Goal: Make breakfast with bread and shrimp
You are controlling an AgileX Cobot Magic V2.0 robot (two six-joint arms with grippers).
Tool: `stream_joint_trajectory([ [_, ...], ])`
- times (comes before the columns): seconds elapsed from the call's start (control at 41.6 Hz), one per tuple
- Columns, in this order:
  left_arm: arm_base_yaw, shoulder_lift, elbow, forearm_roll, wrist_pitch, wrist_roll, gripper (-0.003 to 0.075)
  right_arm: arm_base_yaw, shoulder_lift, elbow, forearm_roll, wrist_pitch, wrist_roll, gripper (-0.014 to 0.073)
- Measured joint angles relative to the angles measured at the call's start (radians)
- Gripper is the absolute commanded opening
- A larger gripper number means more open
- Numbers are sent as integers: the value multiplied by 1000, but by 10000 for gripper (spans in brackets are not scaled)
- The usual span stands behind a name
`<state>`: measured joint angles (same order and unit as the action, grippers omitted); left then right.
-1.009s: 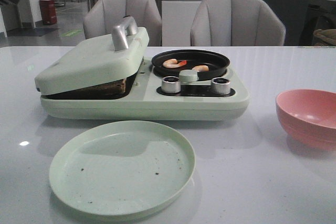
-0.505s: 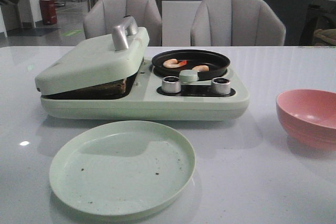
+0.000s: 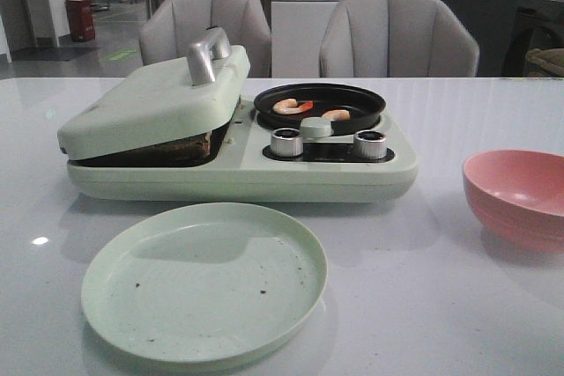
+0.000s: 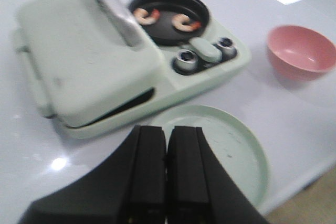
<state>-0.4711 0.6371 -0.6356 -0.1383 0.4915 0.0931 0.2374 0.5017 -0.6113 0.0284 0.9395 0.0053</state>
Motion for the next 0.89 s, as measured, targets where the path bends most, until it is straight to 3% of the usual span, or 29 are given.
stream_joint_trajectory([
  [0.216,230,-294,212,98,-116,0,109,0,0,0,0,0,0,47],
  [0.408,355,-481,405,114,-203,0,109,0,0,0,0,0,0,47],
  [0.673,430,-642,624,99,-341,0,109,0,0,0,0,0,0,47],
  [0.889,445,-641,638,95,-437,0,109,0,0,0,0,0,0,47],
])
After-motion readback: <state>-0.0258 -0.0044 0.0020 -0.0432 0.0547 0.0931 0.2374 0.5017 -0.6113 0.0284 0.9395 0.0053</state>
